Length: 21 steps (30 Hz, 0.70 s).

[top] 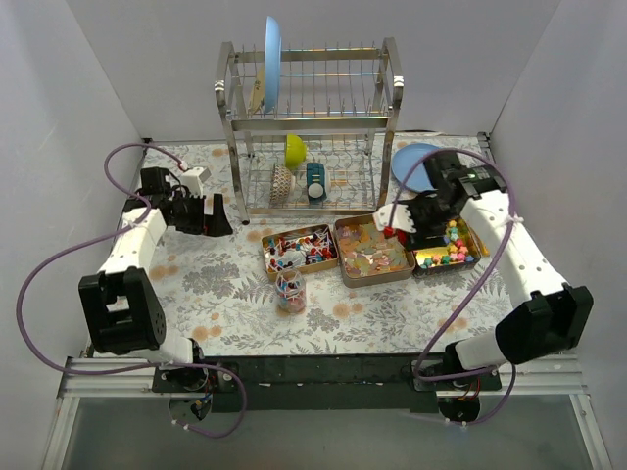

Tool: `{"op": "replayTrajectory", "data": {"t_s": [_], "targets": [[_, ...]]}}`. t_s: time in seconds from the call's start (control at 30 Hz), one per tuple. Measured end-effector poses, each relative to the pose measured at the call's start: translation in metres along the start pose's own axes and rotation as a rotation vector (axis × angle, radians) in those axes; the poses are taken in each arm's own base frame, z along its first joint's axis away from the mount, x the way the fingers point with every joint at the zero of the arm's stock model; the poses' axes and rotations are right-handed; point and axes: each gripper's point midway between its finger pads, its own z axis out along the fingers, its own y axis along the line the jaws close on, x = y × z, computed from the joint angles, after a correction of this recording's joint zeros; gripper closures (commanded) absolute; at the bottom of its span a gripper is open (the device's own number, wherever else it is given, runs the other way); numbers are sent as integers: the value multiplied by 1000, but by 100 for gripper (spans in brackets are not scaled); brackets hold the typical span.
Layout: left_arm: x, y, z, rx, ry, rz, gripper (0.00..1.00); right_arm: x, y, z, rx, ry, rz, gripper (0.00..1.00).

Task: Pack the candies
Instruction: Pick up the bottle lid at the center of the board, then close the bottle lid on the packing bottle.

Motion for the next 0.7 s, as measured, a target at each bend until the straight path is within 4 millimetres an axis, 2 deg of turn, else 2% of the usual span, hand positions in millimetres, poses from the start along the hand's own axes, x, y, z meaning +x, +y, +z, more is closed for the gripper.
{"op": "replayTrajectory", "data": {"t_s": [0.1, 0.13, 0.2, 0.37, 0.47, 0.7], "targets": [[-9, -5, -12, -38, -79, -21, 2, -57, -11, 9, -40, -56, -75, 41], [-9, -4, -16, -62, -101, -39, 2, -80, -14, 12, -58, -81, -99, 41], [-7, -1, -20, -97, -122, -70, 2, -115, -18, 19, -80, -114, -141, 41], [-1, 6, -27, -159, -149, -130, 2, -193, -9, 47, -176, -163, -229, 39], [1, 4, -30, -163, -160, -148, 2, -224, 1, 66, -232, -172, -251, 39], [8, -12, -47, -168, -234, -130, 2, -261, 14, 97, -309, -156, -251, 38]]}}
